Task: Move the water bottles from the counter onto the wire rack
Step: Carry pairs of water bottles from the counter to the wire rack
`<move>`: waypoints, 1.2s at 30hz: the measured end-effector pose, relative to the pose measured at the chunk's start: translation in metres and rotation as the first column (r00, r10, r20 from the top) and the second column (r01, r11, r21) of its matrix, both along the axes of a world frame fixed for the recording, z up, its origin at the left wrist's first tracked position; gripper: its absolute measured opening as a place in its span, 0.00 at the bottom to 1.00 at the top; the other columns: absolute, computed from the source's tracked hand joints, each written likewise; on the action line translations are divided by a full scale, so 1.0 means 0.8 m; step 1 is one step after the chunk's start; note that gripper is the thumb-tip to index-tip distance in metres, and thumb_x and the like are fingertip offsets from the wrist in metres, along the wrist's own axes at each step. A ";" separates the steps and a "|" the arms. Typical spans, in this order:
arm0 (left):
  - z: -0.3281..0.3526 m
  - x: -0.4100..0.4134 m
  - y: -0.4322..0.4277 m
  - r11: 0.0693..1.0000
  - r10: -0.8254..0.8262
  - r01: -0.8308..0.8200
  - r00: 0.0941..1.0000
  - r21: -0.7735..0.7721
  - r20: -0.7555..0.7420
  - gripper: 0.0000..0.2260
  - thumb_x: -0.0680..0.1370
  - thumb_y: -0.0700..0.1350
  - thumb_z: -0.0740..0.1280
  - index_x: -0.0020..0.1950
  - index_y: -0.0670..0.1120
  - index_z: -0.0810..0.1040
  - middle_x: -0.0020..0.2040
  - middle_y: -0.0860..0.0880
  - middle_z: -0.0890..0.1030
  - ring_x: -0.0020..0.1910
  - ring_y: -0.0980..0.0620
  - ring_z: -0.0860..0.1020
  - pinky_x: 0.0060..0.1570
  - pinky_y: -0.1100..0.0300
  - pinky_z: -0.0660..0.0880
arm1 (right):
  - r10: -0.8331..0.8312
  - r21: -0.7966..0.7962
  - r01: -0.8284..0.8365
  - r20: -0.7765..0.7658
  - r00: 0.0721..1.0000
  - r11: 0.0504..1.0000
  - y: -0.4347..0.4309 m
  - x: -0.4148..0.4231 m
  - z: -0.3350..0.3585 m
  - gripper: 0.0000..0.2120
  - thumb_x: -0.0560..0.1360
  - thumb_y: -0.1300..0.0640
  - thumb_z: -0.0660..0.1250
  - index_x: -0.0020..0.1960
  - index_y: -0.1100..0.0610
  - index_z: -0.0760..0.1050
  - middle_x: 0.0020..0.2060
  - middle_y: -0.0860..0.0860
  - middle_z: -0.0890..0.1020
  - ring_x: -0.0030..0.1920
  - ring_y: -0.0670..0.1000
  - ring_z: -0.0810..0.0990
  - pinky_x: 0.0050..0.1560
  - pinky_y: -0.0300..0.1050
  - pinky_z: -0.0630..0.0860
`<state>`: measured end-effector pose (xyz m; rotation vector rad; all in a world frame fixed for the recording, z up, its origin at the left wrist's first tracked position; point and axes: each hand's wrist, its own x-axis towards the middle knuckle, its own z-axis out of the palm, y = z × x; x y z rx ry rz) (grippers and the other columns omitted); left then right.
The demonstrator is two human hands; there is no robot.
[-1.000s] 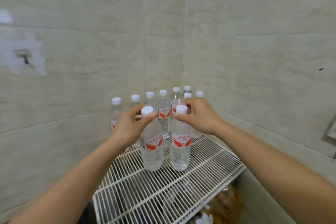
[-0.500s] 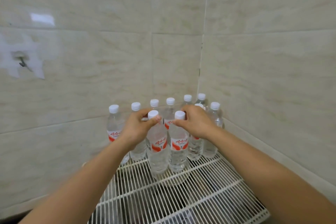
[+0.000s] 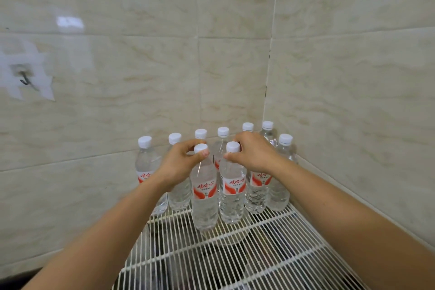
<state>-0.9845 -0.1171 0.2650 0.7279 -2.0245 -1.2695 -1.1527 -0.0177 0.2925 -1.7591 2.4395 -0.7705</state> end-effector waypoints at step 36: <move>-0.017 0.026 0.037 0.960 0.229 -0.221 0.973 -0.170 0.030 0.26 0.76 0.54 0.66 0.72 0.53 0.66 0.69 0.49 0.73 0.67 0.47 0.71 0.63 0.45 0.72 | 0.031 -0.096 -0.039 -0.080 0.996 0.995 0.013 0.028 -0.004 0.26 0.74 0.50 0.67 0.68 0.58 0.67 0.64 0.55 0.74 0.62 0.55 0.73 0.53 0.48 0.70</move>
